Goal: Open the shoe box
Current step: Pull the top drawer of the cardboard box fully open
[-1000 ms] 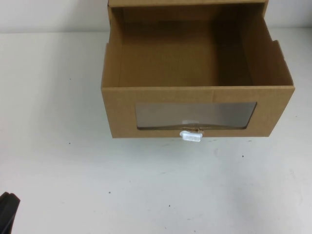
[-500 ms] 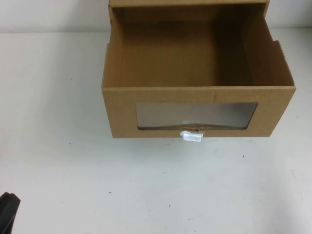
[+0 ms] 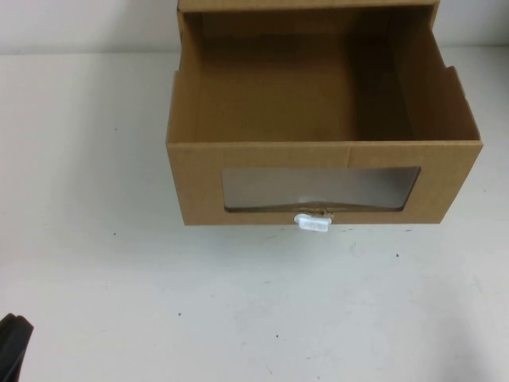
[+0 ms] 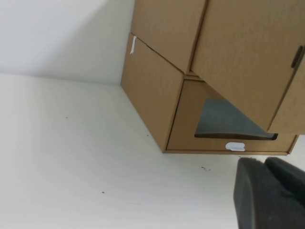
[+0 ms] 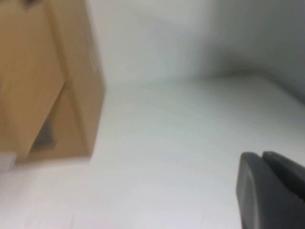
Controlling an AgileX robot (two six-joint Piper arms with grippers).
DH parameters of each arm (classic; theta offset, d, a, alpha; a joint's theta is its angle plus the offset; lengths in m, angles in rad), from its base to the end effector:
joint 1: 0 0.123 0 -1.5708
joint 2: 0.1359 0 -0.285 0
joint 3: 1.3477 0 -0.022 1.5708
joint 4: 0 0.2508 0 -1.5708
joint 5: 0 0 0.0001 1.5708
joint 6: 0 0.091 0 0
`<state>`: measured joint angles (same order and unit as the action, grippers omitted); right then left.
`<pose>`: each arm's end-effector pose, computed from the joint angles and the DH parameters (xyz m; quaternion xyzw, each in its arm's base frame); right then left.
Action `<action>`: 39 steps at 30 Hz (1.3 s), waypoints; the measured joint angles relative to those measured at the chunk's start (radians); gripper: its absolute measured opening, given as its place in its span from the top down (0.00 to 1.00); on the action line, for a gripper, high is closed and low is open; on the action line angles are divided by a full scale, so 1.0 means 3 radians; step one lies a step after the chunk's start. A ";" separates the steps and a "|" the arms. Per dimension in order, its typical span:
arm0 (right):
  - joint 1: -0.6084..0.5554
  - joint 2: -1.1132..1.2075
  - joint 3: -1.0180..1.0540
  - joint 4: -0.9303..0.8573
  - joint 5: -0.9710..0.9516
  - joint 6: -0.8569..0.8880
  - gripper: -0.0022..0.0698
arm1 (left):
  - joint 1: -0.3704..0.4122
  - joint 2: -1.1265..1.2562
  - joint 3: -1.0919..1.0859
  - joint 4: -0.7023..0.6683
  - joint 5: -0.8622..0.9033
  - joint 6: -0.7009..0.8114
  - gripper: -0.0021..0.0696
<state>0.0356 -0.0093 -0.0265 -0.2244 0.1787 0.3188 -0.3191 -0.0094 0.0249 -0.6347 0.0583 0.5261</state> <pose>0.0544 -0.0017 0.2068 0.0362 0.7241 0.0316 0.6880 0.0529 -0.0209 0.2010 0.0859 0.6930 -0.1634 0.6969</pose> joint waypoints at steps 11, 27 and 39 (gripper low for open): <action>-0.0009 -0.0006 0.0177 0.1565 0.0282 -0.1948 1.00 | 0.0000 0.0000 0.0000 0.0000 0.0000 0.0000 0.97; -0.0009 -0.0013 0.0184 0.1400 0.0663 -0.1558 1.00 | 0.0000 0.0000 0.0000 0.0000 0.0000 0.0000 0.97; -0.0009 -0.0013 0.0184 0.1426 0.0668 -0.1546 1.00 | 0.0000 0.0000 0.0000 0.0194 -0.0039 0.0072 0.97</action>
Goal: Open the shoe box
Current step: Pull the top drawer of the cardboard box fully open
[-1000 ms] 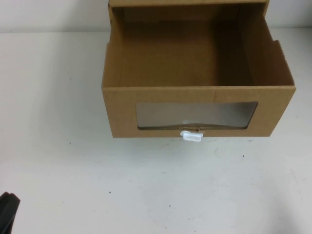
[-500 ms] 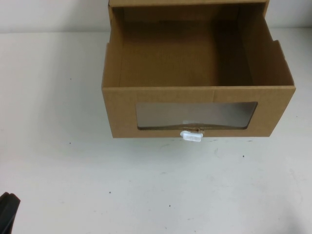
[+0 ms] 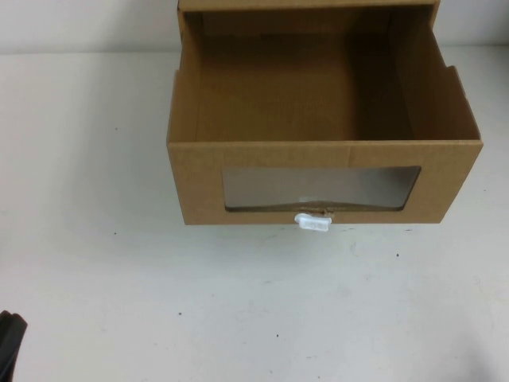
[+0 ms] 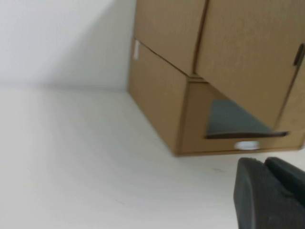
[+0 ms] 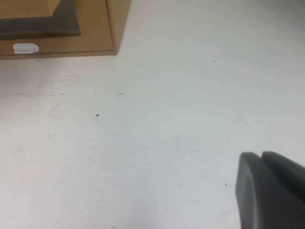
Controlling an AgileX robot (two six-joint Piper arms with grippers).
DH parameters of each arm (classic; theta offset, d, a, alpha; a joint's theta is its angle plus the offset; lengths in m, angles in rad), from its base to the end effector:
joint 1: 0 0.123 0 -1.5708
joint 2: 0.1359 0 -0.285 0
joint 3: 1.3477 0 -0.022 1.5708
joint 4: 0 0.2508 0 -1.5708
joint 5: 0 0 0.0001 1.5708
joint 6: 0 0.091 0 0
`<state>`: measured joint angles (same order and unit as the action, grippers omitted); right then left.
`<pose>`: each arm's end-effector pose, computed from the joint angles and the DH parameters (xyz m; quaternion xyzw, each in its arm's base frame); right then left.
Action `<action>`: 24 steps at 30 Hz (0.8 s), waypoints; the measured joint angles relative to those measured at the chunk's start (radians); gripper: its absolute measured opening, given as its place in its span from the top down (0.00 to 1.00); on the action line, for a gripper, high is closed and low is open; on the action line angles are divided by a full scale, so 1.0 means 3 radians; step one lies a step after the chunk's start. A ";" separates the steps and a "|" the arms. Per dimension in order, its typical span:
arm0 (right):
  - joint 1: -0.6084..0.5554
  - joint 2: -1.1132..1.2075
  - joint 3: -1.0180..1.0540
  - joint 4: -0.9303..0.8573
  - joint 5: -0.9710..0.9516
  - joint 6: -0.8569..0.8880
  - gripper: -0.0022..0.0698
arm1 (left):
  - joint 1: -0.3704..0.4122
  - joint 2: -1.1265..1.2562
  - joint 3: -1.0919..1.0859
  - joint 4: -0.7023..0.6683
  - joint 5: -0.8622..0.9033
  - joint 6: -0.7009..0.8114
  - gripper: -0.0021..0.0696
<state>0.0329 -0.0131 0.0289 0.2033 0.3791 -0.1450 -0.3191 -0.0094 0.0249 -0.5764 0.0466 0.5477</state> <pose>0.0521 0.0085 0.1708 -0.0176 0.8046 0.0529 0.5912 0.0532 -0.0201 0.2017 0.1098 0.6868 -0.1328 0.7062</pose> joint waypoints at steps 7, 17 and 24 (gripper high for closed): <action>0.0000 0.0000 0.0000 0.0007 0.0001 0.0000 1.00 | 0.0412 0.0000 0.0000 0.1778 -0.0087 -0.0999 0.97; 0.0000 0.0000 0.0000 0.0019 0.0007 0.0000 1.00 | 0.0791 0.0000 0.0000 0.2070 0.1004 -0.1475 0.97; 0.0000 0.0000 0.0000 0.0024 0.0007 0.0000 1.00 | 0.0791 0.0000 -0.0006 0.2073 0.1009 -0.1511 0.97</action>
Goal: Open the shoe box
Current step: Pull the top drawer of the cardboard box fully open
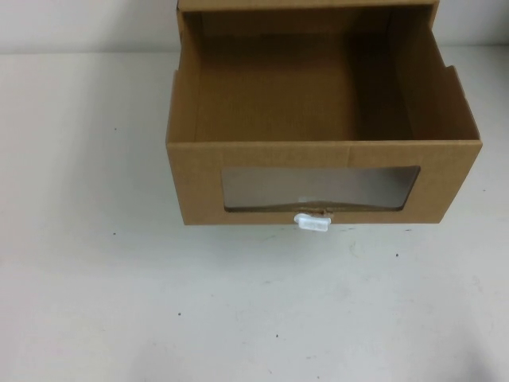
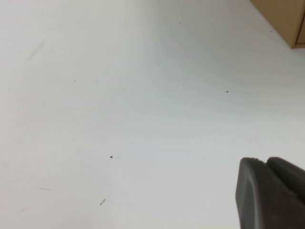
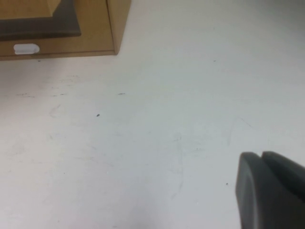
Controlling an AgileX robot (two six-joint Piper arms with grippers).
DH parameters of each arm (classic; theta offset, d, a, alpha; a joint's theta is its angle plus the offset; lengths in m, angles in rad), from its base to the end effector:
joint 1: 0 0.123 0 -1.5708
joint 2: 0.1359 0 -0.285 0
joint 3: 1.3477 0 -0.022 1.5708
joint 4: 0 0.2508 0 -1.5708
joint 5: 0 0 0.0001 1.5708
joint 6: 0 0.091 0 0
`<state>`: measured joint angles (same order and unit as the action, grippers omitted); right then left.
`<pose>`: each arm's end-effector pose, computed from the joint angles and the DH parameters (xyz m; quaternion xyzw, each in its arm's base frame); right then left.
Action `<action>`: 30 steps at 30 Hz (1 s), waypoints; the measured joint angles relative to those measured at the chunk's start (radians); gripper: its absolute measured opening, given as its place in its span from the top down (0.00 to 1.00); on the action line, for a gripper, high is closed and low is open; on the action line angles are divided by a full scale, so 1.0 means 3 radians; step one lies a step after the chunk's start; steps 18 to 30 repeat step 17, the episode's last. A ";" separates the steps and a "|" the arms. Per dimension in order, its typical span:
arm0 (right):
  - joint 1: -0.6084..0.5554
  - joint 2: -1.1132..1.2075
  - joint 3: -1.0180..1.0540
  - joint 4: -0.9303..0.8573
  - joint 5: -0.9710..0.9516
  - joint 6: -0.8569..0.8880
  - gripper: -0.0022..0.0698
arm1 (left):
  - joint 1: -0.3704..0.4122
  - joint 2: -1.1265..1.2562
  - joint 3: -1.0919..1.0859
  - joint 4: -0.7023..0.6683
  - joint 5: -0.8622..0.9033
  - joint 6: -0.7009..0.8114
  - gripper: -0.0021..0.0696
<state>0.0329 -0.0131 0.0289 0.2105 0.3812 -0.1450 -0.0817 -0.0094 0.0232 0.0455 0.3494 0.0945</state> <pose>0.0521 0.0088 0.1707 -0.0159 0.8050 0.0561 0.5904 0.0533 -0.0029 0.1744 0.0825 0.7933 0.0230 0.6028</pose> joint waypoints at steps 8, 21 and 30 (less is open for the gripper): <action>0.0000 0.0000 0.0000 0.0010 0.0000 0.0000 1.00 | 0.0000 0.0000 0.0000 0.0000 0.0002 -0.0007 0.97; 0.0000 0.0000 0.0000 0.0053 0.0000 0.0000 1.00 | 0.0000 0.0000 0.0000 0.0000 0.0002 -0.0007 0.97; 0.0000 0.0000 0.0000 0.0053 0.0000 0.0000 1.00 | 0.0000 0.0000 0.0000 0.0000 0.0002 -0.0007 0.97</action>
